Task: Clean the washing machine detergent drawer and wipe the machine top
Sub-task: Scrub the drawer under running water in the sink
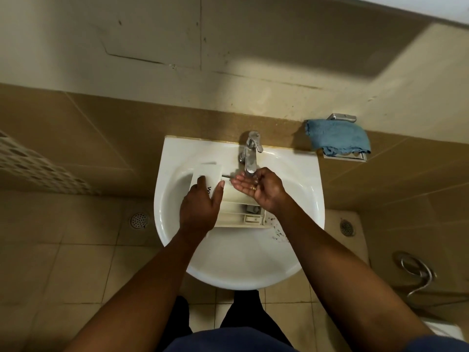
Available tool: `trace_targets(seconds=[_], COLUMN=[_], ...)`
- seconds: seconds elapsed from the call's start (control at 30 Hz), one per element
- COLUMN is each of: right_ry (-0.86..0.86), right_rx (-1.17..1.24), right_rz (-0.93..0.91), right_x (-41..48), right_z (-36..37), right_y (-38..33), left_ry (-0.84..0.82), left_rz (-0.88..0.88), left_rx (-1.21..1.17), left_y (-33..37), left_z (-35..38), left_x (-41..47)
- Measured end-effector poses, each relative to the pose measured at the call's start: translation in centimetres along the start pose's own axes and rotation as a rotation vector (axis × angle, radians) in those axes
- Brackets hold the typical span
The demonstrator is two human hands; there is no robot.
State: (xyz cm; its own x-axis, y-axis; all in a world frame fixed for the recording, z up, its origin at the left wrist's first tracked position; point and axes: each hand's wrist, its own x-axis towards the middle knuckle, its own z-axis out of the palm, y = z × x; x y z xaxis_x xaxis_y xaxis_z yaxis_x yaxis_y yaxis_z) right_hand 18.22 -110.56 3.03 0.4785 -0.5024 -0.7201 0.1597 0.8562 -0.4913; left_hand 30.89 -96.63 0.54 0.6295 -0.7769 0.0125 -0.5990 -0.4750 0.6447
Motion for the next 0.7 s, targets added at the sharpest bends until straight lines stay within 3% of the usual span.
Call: trace_targets(seconds=[0.17, 0.23, 0.3, 0.4, 0.5, 0.57, 0.63, 0.7], right_ry=[0.119, 0.138, 0.133, -0.081, -0.155, 0.013, 0.129, 0.105], right_rx=[-0.228, -0.389, -0.671, -1.272, -1.7, -1.984, -2.072, -1.934], right_rz=[0.007, -0.094, -0.338, -0.769, -0.85, -0.79, -0.775, -0.881], right_x=[-1.7, -1.9, -1.8, -1.6, -1.3, -1.8, -2.0, -1.9], right_z=[-0.4, 1.2, 1.9, -0.8, -6.3, -8.2, -7.3, -4.2], right_y=[2.7, 4.5, 6.2, 8.3, 9.6, 9.7, 10.1, 10.8], left_ry=[-0.006, -0.004, -0.003, 0.006, 0.017, 0.015, 0.016, 0.006], left_rz=[-0.004, 0.003, 0.008, 0.008, 0.022, 0.023, 0.017, 0.019], left_rx=[-0.001, -0.004, 0.002, 0.01, 0.021, 0.025, 0.024, 0.012], left_y=[0.1, 0.0, 0.0, 0.1, 0.1, 0.1, 0.1, 0.1], left_z=[-0.1, 0.0, 0.1, 0.1, 0.0, 0.1, 0.1, 0.2], left_x=[0.0, 0.0, 0.0, 0.1, 0.0, -0.1, -0.1, -0.1])
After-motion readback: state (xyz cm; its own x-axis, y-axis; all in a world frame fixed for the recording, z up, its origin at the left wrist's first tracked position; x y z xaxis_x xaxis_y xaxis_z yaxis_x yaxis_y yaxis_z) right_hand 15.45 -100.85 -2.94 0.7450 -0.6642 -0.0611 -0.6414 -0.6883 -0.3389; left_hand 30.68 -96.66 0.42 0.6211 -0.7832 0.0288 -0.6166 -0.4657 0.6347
